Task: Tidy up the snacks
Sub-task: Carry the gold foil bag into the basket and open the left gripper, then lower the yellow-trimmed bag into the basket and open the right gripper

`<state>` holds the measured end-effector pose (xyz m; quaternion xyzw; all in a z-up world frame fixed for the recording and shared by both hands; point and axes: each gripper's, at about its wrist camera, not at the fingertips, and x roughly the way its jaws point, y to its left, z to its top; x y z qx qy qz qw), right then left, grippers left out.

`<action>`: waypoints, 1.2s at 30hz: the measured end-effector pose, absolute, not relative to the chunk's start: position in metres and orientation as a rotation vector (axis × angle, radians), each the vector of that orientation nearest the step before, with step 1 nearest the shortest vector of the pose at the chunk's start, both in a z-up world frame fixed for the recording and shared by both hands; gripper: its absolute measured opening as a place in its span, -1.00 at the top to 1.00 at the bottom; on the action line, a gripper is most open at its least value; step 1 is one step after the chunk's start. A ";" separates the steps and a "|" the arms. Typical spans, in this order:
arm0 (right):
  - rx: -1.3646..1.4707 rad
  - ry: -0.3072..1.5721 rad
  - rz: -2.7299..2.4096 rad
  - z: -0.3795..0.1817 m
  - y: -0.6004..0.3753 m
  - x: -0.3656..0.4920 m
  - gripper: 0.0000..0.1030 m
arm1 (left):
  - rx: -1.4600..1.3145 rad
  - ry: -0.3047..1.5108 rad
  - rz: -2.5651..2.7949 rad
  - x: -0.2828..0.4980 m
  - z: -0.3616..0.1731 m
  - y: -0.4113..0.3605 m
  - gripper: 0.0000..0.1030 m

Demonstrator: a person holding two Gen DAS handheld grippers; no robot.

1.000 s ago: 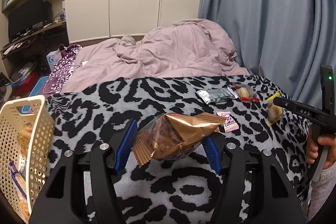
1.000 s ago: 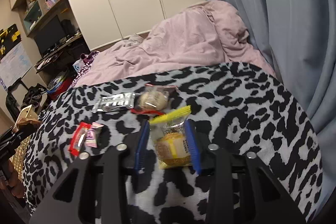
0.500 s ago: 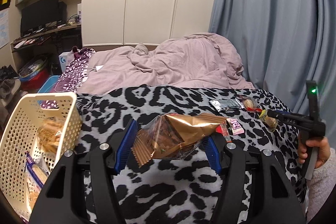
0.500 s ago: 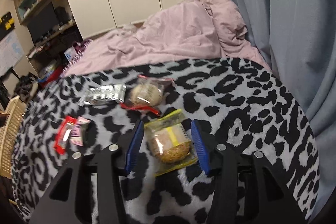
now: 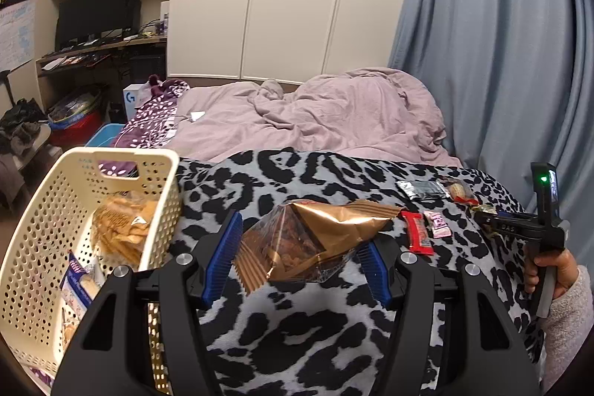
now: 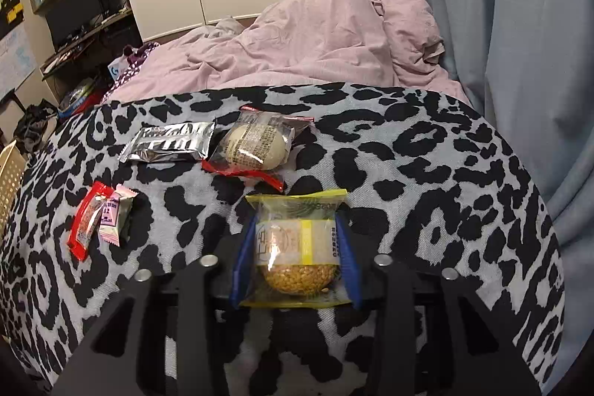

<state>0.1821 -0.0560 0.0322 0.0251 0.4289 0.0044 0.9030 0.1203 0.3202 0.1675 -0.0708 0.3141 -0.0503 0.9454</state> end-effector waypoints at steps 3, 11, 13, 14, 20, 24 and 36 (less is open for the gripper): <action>0.068 0.873 0.014 0.036 -0.056 0.178 0.28 | -0.161 0.637 -0.083 0.119 0.167 0.329 -0.20; 0.103 0.768 0.058 0.068 -0.039 0.155 0.28 | -0.191 0.607 -0.020 0.110 0.173 0.354 -0.21; 0.107 0.746 0.083 0.076 -0.031 0.150 0.28 | -0.200 0.603 0.001 0.108 0.174 0.362 -0.21; 0.106 0.738 0.095 0.080 -0.027 0.148 0.28 | -0.205 0.600 0.024 0.106 0.173 0.368 -0.21; 0.093 0.696 0.193 0.097 0.009 0.137 0.28 | -0.218 0.591 0.126 0.095 0.170 0.398 -0.21; 0.088 0.678 0.260 0.105 0.036 0.133 0.28 | -0.228 0.596 0.175 0.088 0.166 0.415 -0.21; 0.008 0.708 0.489 0.104 0.138 0.121 0.28 | -0.297 0.600 0.279 0.059 0.149 0.462 -0.95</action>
